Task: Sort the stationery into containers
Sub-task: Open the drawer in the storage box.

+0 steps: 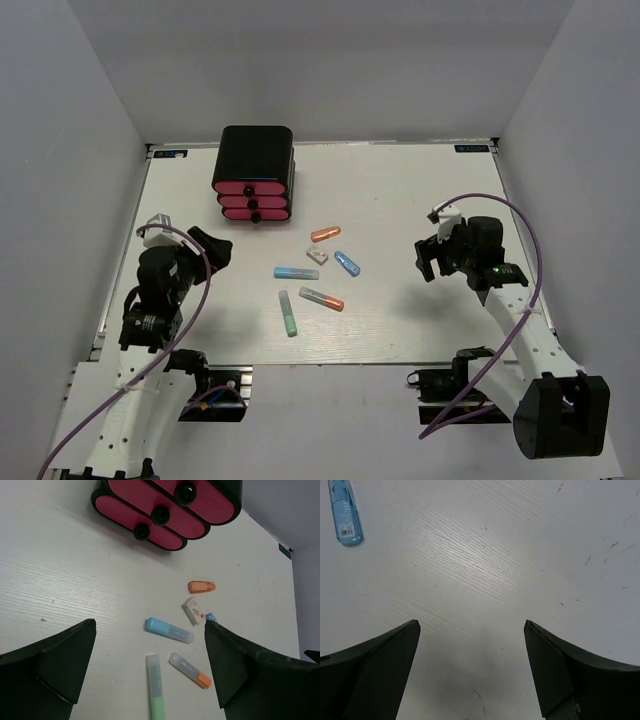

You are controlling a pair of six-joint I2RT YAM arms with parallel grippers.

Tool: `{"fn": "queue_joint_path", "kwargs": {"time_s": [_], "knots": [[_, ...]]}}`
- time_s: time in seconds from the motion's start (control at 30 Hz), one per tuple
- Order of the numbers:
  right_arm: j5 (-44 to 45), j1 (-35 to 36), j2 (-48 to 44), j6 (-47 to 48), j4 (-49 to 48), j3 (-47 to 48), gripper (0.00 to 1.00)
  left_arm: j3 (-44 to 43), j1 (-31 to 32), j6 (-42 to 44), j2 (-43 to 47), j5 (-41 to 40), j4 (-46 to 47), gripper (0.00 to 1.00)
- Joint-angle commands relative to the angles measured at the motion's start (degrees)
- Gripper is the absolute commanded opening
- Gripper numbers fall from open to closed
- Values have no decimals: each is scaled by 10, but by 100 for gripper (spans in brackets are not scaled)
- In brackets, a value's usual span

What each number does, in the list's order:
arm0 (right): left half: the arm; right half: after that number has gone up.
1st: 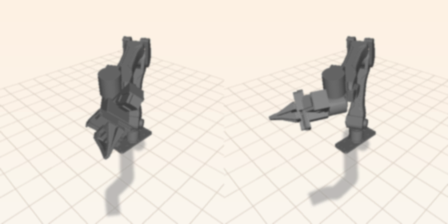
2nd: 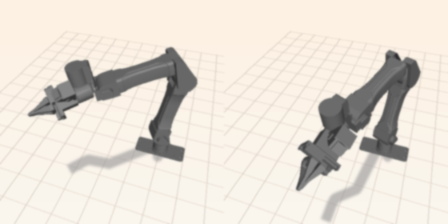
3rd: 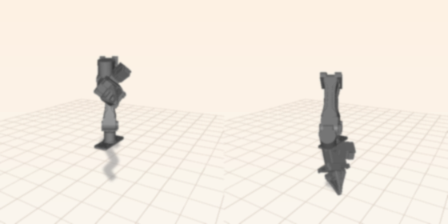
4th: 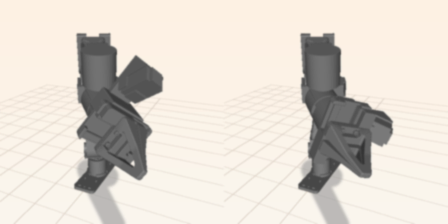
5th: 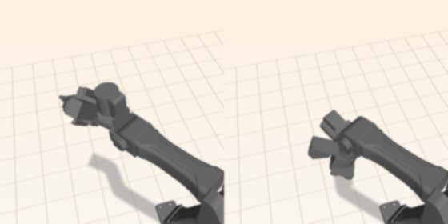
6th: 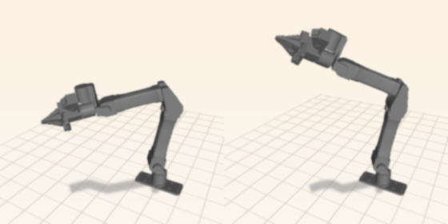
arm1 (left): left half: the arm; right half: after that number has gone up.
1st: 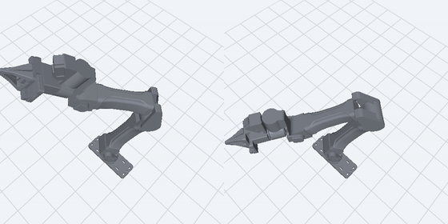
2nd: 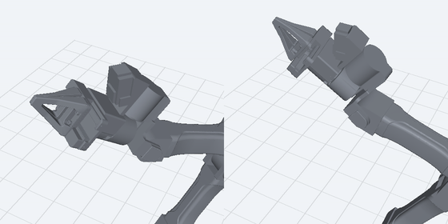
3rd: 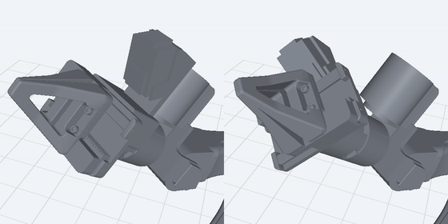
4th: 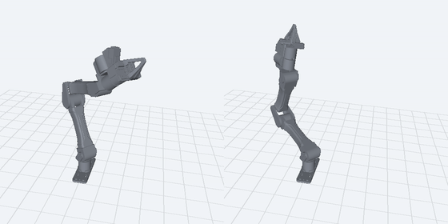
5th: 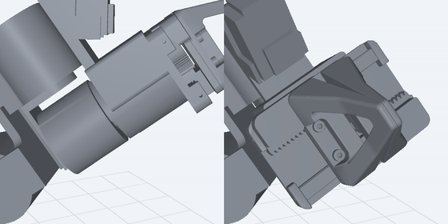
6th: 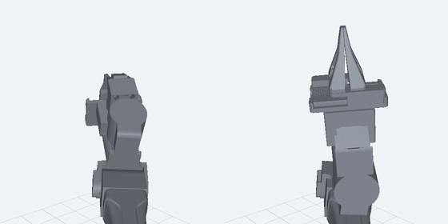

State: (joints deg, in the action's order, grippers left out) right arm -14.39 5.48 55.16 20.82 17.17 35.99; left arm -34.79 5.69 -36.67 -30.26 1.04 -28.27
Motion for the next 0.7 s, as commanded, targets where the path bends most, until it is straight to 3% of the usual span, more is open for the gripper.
{"fn": "queue_joint_path", "kwargs": {"time_s": [0.0, 0.23, 0.33, 0.43, 0.47, 0.57, 0.63, 0.67], "knots": [[-14, 0, 1, -2, 1, 22, 90, 5, -3, 3, -11, 14, 17, 100], [-46, 0, -12, 27, -10, 8, 90, 10, -3, 3, -16, 14, 30, 100], [-90, -2, -12, 82, 15, 5, 90, 10, -3, 3, -28, 14, 47, 93], [-156, 1, -3, 84, 25, 7, 89, 17, -3, 3, -52, 30, 79, 75], [-165, 1, -1, 80, 26, 9, 84, 22, -3, 3, -58, 45, 88, 52], [-185, 4, 8, 54, 6, -1, 58, 27, -3, -2, -97, 64, 131, 20], [-185, 5, 14, 46, -17, -7, 49, 27, -3, -2, -141, 82, 171, 17], [-183, 4, 18, 31, -27, -11, 49, 27, -3, -2, -159, 82, 183, 22]]}}
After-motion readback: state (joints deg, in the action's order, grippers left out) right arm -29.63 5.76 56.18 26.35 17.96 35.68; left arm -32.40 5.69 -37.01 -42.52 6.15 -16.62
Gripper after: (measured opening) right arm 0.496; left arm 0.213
